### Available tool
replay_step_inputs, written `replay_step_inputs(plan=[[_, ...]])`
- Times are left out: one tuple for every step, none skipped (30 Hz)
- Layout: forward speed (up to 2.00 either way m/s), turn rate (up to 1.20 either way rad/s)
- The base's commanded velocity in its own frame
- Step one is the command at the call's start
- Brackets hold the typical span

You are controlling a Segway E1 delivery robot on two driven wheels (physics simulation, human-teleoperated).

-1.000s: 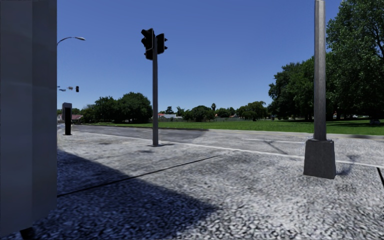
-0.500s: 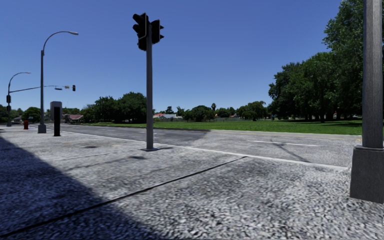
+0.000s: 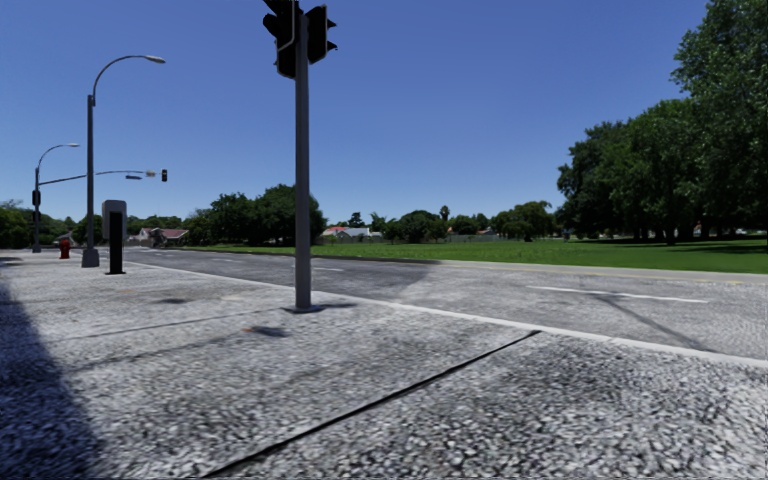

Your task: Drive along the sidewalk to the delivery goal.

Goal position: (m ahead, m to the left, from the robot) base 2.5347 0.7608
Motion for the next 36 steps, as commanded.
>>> replay_step_inputs(plan=[[1.35, 0.49], [1.35, 0.49], [1.33, 0.49], [1.32, 0.49], [1.31, 0.49], [1.30, 0.49], [1.29, 0.49], [1.28, 0.49], [1.28, 0.49], [1.28, 0.49], [1.28, 0.49], [1.28, 0.51], [1.28, 0.51], [1.28, 0.51], [1.28, 0.51], [1.28, 0.51], [1.28, 0.51], [1.28, 0.51], [1.28, 0.51], [1.27, 0.51], [1.27, 0.51], [1.27, 0.51], [1.27, 0.51], [1.27, 0.51], [1.27, 0.51], [1.27, 0.51], [1.27, 0.51], [1.27, 0.51], [1.27, 0.51], [1.27, 0.51], [1.27, 0.51], [1.27, 0.51], [1.27, 0.51], [1.27, 0.51], [1.27, 0.51], [1.27, 0.51]])
